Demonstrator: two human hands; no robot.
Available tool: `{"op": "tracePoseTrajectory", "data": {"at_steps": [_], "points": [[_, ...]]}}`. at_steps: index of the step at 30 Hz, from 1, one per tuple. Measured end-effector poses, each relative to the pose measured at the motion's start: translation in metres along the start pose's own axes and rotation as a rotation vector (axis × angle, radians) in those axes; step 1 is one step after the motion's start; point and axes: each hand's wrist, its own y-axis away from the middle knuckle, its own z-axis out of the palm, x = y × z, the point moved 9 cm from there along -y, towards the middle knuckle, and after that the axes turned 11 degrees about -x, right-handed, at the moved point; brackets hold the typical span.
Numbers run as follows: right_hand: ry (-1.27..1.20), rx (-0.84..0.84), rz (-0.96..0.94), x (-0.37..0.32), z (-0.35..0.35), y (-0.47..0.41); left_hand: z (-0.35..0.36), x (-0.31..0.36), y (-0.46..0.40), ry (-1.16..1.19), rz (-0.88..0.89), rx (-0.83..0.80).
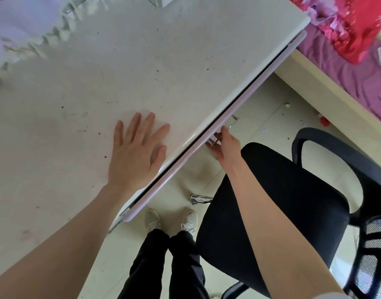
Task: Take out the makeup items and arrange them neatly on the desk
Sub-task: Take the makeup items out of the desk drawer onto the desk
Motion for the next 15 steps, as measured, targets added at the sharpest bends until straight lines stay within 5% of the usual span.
{"op": "tracePoseTrajectory", "data": {"at_steps": [15], "points": [[0.089,0.153,-0.008,-0.001,-0.058,0.021,-0.004,0.001,0.001,0.024,-0.003,-0.010]]}}
